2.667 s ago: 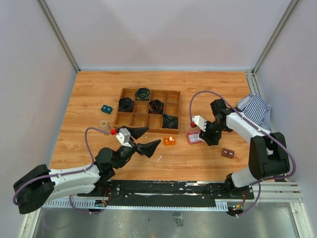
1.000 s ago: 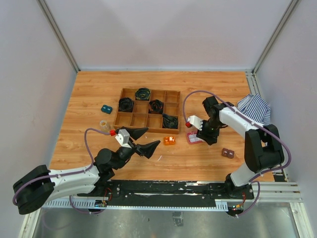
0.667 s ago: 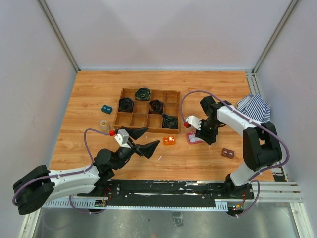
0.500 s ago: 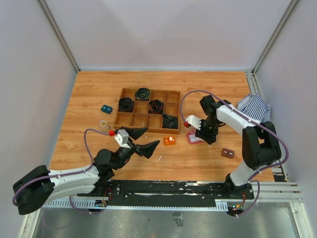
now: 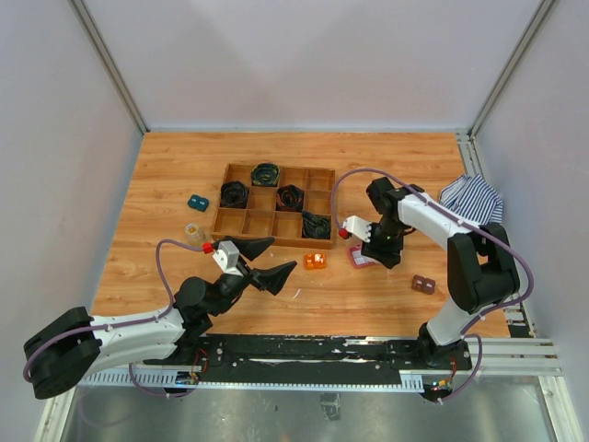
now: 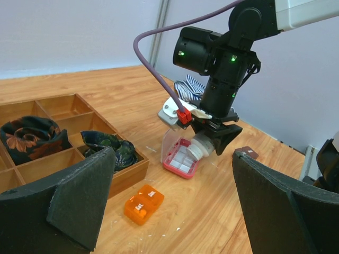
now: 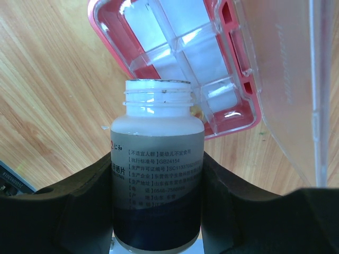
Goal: Sort the pills into containers
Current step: Pour the pill from the pill bottle.
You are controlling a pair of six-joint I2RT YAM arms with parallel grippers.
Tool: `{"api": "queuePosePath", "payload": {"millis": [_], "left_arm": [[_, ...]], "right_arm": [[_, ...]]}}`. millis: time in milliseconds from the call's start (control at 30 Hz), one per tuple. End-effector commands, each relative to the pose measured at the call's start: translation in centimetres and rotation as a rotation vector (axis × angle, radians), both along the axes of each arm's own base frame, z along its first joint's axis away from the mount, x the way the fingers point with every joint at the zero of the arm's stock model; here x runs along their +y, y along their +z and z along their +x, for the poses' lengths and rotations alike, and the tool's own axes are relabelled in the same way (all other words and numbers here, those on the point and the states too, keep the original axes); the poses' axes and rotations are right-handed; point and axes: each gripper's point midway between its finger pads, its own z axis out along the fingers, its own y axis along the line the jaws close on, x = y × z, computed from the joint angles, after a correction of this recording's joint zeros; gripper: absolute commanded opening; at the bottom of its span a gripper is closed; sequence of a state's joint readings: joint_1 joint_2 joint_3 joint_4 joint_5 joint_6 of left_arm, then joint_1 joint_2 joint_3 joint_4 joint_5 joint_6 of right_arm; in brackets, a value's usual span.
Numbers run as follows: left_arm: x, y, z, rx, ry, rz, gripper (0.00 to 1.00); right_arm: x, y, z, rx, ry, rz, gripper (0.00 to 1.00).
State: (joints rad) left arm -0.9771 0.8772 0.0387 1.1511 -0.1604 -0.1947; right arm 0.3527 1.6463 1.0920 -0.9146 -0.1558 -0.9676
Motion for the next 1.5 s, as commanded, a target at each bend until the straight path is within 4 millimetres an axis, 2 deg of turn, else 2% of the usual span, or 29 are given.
{"api": "queuePosePath", "payload": {"millis": [0,1300,1367,1467], "left_arm": [[0.56,1.09,0.03,-0.035,0.018,-0.033,0.99],[0.60,1.17,0.00,-0.039,0.018,-0.035,0.99],[0.62,1.13,-0.02,-0.039,0.018,-0.035,0.99],[0.61,1.11,-0.01,-0.038,0.018,-0.034,0.99]], "right_arm": [[0.51,0.53,-0.28,0.020,0.026,-0.028,0.01],[0.19,0.70,0.26,0.004,0.041,-0.117,0.01],[0.63,0.98,-0.08,0.013,0.039,-0.088,0.01],[0.46,1.26,0.59,-0.026,0.024,-0.089,0.01]]}}
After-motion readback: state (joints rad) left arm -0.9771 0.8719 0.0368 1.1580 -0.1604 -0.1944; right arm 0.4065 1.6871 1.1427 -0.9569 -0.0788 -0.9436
